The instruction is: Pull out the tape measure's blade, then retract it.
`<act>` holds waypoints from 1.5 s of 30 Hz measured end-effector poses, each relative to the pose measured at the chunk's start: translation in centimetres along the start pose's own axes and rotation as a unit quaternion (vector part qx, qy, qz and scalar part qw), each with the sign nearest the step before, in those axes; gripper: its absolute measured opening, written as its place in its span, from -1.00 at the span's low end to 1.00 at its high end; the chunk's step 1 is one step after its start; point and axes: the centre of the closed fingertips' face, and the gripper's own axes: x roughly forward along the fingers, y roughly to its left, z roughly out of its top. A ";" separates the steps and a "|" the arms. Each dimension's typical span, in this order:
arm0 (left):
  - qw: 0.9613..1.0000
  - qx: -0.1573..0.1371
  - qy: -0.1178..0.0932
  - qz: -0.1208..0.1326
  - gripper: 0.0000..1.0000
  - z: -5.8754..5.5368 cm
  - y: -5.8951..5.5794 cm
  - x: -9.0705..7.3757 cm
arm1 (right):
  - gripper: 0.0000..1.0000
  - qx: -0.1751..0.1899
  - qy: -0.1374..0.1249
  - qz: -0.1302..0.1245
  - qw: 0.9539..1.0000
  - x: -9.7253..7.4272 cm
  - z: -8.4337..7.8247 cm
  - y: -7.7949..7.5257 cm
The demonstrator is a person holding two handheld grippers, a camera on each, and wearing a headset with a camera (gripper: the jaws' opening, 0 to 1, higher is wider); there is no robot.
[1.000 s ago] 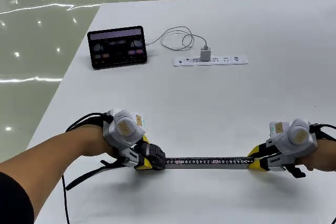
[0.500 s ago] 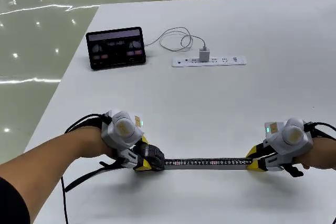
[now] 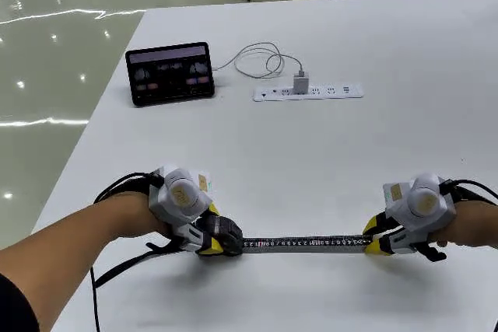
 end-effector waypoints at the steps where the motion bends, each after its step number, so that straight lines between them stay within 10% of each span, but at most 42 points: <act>1: 1.000 -0.007 0.001 0.001 -0.28 -0.1 0.1 -0.2 | -0.71 0.002 -0.001 -0.001 1.000 0.0 0.0 0.0; 24: 0.993 -0.110 -0.043 0.030 0.53 -0.4 0.6 -1.7 | -0.23 0.044 -0.001 -0.026 0.999 -1.7 -0.1 -0.2; 29: 0.977 -0.187 -0.071 0.073 1.00 -1.0 2.2 -1.9 | -0.04 0.072 0.002 -0.034 0.997 -1.5 -0.5 0.3; 38: 0.971 -0.206 -0.084 0.091 1.00 -1.9 2.0 -2.8 | 0.07 0.099 -0.019 -0.060 0.993 -2.1 -0.7 0.6; 45: 0.957 -0.245 -0.111 0.104 1.00 -2.0 1.6 -3.0 | 0.16 0.156 -0.043 -0.083 0.983 -3.1 -1.1 0.8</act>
